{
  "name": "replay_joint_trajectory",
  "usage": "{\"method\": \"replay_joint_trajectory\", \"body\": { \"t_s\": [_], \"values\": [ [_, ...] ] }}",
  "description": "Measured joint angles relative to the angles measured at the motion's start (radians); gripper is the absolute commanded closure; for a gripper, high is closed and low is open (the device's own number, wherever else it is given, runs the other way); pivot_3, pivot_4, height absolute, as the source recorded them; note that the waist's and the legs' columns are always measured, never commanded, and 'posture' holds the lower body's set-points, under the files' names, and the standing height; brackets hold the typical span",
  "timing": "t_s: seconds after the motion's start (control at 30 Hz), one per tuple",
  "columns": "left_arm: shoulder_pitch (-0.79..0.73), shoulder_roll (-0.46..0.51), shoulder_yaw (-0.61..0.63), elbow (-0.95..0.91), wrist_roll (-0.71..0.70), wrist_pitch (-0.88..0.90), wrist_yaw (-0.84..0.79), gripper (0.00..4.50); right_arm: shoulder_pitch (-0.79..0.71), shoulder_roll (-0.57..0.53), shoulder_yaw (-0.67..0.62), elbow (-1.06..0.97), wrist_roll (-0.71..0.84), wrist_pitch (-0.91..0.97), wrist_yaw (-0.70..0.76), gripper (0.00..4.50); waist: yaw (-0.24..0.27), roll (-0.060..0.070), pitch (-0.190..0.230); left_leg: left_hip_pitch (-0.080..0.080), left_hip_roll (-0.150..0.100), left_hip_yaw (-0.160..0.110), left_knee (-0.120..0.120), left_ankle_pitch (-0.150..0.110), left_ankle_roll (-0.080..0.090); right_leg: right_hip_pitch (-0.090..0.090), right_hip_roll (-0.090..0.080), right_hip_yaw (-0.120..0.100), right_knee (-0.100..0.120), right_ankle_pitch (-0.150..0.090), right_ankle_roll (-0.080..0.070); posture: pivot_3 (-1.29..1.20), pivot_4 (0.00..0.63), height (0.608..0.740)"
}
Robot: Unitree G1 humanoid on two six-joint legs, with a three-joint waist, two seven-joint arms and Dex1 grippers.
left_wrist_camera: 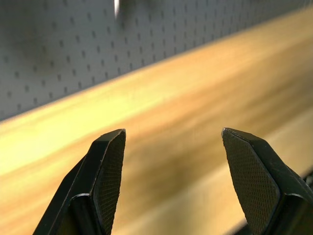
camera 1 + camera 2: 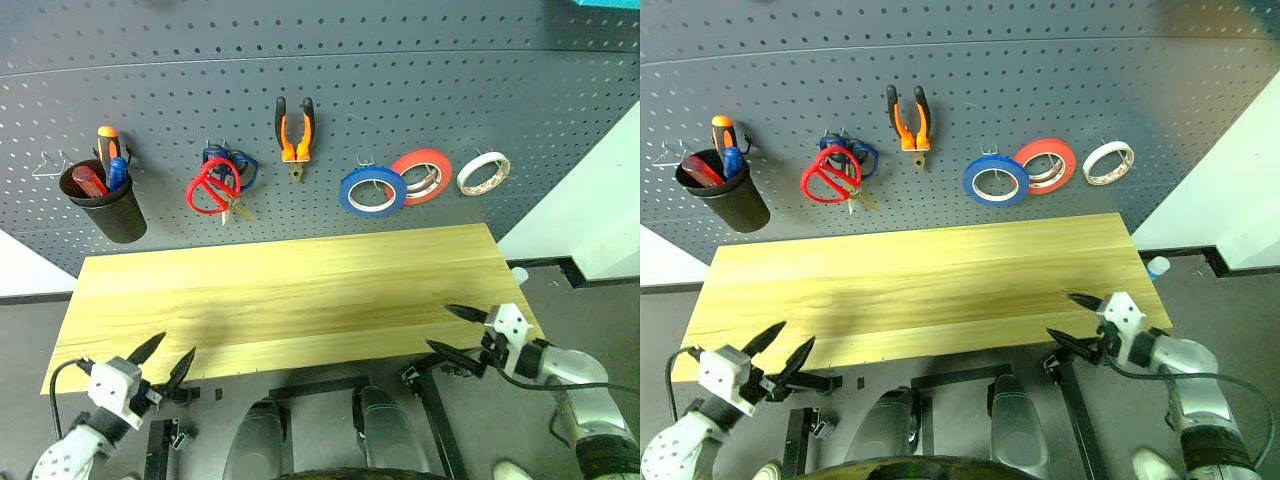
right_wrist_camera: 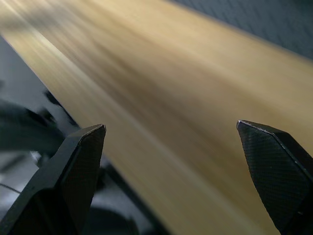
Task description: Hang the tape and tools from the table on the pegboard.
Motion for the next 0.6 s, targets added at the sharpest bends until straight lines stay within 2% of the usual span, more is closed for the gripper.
{"method": "replay_joint_trajectory", "body": {
  "t_s": [0.23, 0.6],
  "values": [
    [0.0, 0.0, -0.004, 0.133, 0.017, -0.115, 0.017, 1.23, 0.006, -0.002, -0.02, 0.033, -0.011, -0.038, -0.035, 0.0, -0.001, 0.0, -0.006, 0.0, 0.0, 0.0, 0.0, 0.0, 0.0, 0.0, -0.001, 0.0, -0.001, 0.0, 0.0, -0.04, 0.132, 0.73],
    [-0.049, 0.001, -0.04, 0.172, 0.026, -0.147, 0.067, 1.23, -0.024, 0.027, -0.009, 0.032, -0.032, -0.039, -0.086, 0.0, 0.002, 0.008, -0.023, 0.0, 0.0, 0.0, 0.0, 0.0, 0.0, 0.0, 0.0, 0.0, 0.0, 0.0, 0.0, -0.06, 0.115, 0.73]
  ]
}}
